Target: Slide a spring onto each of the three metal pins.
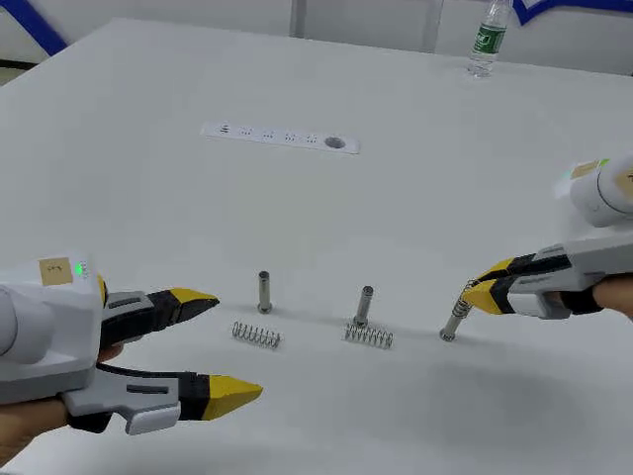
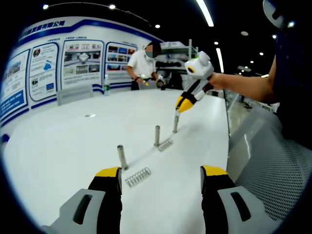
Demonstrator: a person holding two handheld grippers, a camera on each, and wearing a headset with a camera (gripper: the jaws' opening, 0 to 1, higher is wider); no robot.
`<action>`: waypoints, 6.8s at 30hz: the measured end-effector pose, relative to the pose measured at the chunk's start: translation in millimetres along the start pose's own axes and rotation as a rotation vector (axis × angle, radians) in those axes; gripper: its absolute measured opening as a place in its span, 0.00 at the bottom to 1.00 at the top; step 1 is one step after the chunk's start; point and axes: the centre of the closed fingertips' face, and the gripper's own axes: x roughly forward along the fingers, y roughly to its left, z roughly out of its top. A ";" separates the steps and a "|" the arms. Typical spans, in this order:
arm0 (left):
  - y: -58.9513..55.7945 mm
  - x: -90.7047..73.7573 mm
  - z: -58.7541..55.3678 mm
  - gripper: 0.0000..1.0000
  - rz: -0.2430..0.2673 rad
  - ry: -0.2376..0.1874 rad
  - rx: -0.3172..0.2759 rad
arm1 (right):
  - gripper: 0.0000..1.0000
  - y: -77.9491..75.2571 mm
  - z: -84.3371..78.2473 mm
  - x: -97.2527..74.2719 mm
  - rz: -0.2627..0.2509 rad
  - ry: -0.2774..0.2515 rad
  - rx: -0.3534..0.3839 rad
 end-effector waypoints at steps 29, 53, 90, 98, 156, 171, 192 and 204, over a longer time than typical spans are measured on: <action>-1.6 -0.6 -1.4 0.66 -0.002 0.004 -0.002 | 0.12 1.0 -27.3 21.4 0.004 0.046 0.023; -3.0 0.3 0.5 0.66 -0.008 0.000 0.007 | 0.13 49.1 -25.3 21.2 0.085 0.045 -0.025; -4.7 -0.2 -1.9 0.63 -0.013 0.018 0.012 | 0.12 63.9 -13.9 85.2 0.201 0.146 -0.284; -10.2 0.6 -3.0 0.61 -0.033 0.029 0.023 | 0.12 68.6 -10.7 78.2 0.213 0.133 -0.266; -47.3 46.8 18.5 0.11 -0.242 0.035 0.230 | 0.11 172.4 88.7 9.1 0.378 -0.068 -0.385; -49.7 47.9 17.8 0.12 -0.249 0.037 0.231 | 0.11 177.9 92.5 10.5 0.378 -0.091 -0.383; -22.8 25.0 16.4 0.36 -0.144 0.011 0.142 | 0.11 115.8 100.3 -6.0 0.233 -0.139 -0.291; -1.2 6.7 11.0 0.49 -0.045 -0.008 0.083 | 0.11 71.1 104.9 -4.1 0.089 -0.173 -0.229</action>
